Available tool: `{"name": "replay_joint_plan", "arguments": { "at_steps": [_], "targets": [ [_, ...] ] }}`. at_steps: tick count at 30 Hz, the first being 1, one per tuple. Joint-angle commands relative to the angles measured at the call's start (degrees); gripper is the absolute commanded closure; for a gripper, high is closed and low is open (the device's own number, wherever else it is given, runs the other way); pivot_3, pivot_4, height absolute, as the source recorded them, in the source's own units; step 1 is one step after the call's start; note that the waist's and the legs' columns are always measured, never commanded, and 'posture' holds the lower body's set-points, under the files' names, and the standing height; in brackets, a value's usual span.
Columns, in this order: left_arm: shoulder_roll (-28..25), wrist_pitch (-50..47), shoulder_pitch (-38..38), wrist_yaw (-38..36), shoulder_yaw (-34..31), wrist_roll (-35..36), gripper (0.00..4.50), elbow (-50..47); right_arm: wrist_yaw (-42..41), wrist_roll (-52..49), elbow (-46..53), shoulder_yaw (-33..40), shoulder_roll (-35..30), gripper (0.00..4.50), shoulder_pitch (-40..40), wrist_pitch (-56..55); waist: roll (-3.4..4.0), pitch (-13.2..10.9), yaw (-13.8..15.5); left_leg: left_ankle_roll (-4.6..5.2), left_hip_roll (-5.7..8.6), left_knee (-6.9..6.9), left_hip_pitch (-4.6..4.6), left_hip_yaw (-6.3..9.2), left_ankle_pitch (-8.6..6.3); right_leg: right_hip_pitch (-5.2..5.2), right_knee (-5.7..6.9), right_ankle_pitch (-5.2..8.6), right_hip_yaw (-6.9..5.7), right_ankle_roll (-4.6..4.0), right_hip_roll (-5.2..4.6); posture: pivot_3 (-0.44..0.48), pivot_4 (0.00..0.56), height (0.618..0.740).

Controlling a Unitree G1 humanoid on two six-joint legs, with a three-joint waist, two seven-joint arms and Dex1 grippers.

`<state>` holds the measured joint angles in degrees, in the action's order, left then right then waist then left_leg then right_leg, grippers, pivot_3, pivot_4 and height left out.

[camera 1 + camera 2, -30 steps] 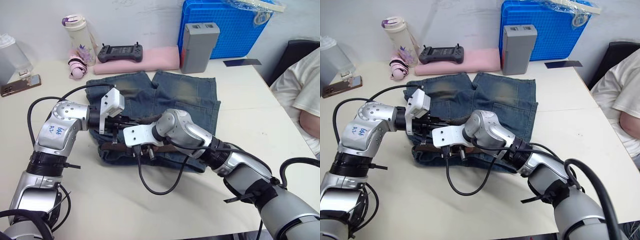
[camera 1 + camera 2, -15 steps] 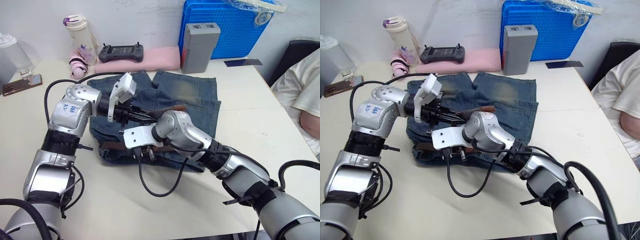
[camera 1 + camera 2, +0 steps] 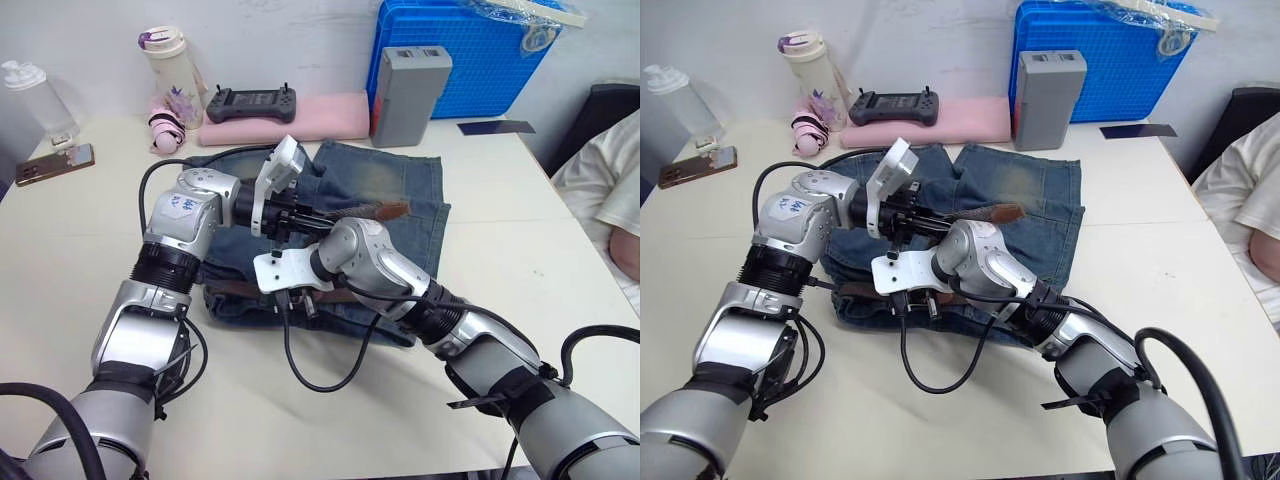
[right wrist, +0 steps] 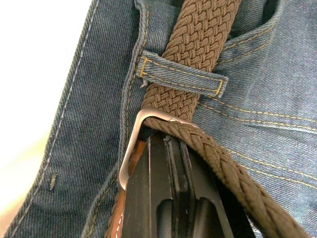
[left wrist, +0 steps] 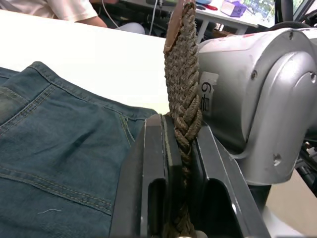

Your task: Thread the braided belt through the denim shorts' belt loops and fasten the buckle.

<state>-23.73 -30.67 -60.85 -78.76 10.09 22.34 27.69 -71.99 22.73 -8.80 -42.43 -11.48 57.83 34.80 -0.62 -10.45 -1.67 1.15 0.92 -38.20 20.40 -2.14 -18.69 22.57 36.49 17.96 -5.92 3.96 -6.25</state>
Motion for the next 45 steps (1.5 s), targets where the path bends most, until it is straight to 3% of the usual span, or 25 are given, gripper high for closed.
{"name": "replay_joint_plan", "arguments": {
  "at_steps": [1, 7, 12, 15, 20, 23, 29, 30, 31, 38, 39, 45],
  "targets": [
    [7.91, 4.61, -12.24, -1.18, -5.59, 8.10, 4.50, -8.87, -4.18, 0.10, -6.56, -11.37, 2.32, 4.45, -8.07, -0.53, 0.00, 0.00, 0.05, 0.00, 0.00, -0.01, 0.00, 0.00, 0.00, 0.00, 0.01, 0.00, 0.00, 0.00, -0.01, 0.000, 0.150, 0.725],
    [7.25, 5.11, -10.18, 1.87, -6.86, 6.96, 4.50, -9.13, -3.97, 1.15, -6.01, -9.81, 2.43, 4.45, -9.29, -0.57, 0.00, 0.00, 0.07, 0.00, 0.03, -0.01, 0.00, 0.01, 0.00, -0.02, 0.01, 0.00, 0.00, 0.00, -0.02, 0.000, 0.150, 0.725],
    [-1.12, 8.61, -1.19, 9.12, -10.00, 2.53, 4.50, -14.71, 1.05, -1.79, -0.39, -0.47, 2.74, 4.45, -12.53, 1.22, 0.01, -0.01, -0.26, -0.01, 0.03, 0.03, 0.01, 0.03, 0.01, -0.01, 0.02, 0.00, -0.01, 0.00, -0.03, 0.000, 0.150, 0.725],
    [-7.52, 14.44, 8.50, 15.41, -12.58, -3.24, 4.50, -19.41, 1.57, -4.15, 7.38, 3.96, 1.70, 4.45, -15.00, 2.91, 0.02, -0.02, -0.38, -0.09, 0.00, 0.14, 0.02, 0.03, 0.04, 0.05, 0.00, 0.00, -0.03, -0.01, 0.01, 0.000, 0.150, 0.725],
    [-13.12, 20.69, 27.58, 22.59, -15.89, -9.51, 4.50, -29.03, 5.61, -6.85, 13.07, 9.67, 3.33, 4.45, -15.87, 7.93, 0.07, -0.05, -0.69, -0.12, -0.04, 0.31, 0.13, 0.05, 0.02, 0.18, -0.19, 0.01, -0.12, -0.02, 0.06, 0.000, 0.150, 0.725],
    [-14.44, 24.51, 35.47, 25.92, -17.19, -11.77, 4.50, -31.82, 7.53, -8.48, 14.78, 11.70, 3.68, 4.45, -15.38, 10.72, 0.05, -0.07, -0.15, -0.10, -0.05, 0.33, 0.27, 0.09, 0.01, 0.20, -0.42, 0.00, -0.18, -0.02, 0.06, 0.000, 0.150, 0.725],
    [-13.03, 22.63, 39.80, 32.18, -19.08, -10.62, 4.50, -37.22, 9.86, -12.02, 18.21, 13.82, 2.18, 4.45, -14.56, 13.92, 0.08, -0.11, 0.15, -0.01, -0.02, 0.19, 0.68, 0.27, -0.04, 0.39, -0.51, -0.02, -0.35, -0.04, -0.03, 0.000, 0.150, 0.725],
    [-13.08, 22.33, 40.30, 32.53, -19.10, -10.43, 4.50, -37.58, 10.55, -12.97, 19.34, 14.73, 2.16, 3.78, -14.47, 14.78, 0.08, -0.11, 0.15, -0.01, -0.02, 0.19, 0.78, 0.26, -0.04, 0.49, -0.47, -0.04, -0.35, -0.04, -0.03, 0.000, 0.150, 0.725],
    [-13.12, 22.01, 40.63, 32.80, -19.10, -10.18, 4.50, -37.82, 11.06, -13.92, 20.70, 15.66, 2.08, 3.58, -14.50, 15.64, 0.08, -0.11, 0.15, -0.01, -0.01, 0.19, 0.80, 0.26, -0.04, 0.51, -0.46, -0.04, -0.36, -0.04, -0.03, 0.000, 0.150, 0.725],
    [-13.56, 20.33, 40.83, 33.16, -18.71, -8.67, 4.50, -38.30, 14.08, -18.89, 34.58, 18.47, -2.77, 0.28, -18.18, 20.51, 0.07, -0.11, 0.14, 0.01, -0.02, 0.23, 1.06, 0.18, -0.03, 0.82, -0.44, -0.04, -0.37, -0.04, 0.00, 0.000, 0.150, 0.725],
    [-13.58, 20.09, 40.56, 33.18, -18.61, -8.46, 4.50, -38.26, 15.04, -18.23, 35.76, 17.44, -4.48, 0.01, -19.21, 19.44, 0.07, -0.11, 0.16, 0.01, -0.01, 0.22, 1.06, 0.17, -0.03, 0.81, -0.44, -0.04, -0.36, -0.04, 0.00, 0.000, 0.150, 0.725],
    [-13.52, 18.88, 39.31, 33.35, -17.96, -7.50, 4.50, -37.93, 19.51, -16.65, 37.99, 12.96, -10.35, 0.01, -23.24, 14.50, 0.05, -0.13, 0.07, 0.05, 0.02, 0.16, 1.05, 0.16, -0.01, 0.81, -0.44, -0.06, -0.34, -0.01, -0.02, 0.000, 0.150, 0.725]
  ]
}}
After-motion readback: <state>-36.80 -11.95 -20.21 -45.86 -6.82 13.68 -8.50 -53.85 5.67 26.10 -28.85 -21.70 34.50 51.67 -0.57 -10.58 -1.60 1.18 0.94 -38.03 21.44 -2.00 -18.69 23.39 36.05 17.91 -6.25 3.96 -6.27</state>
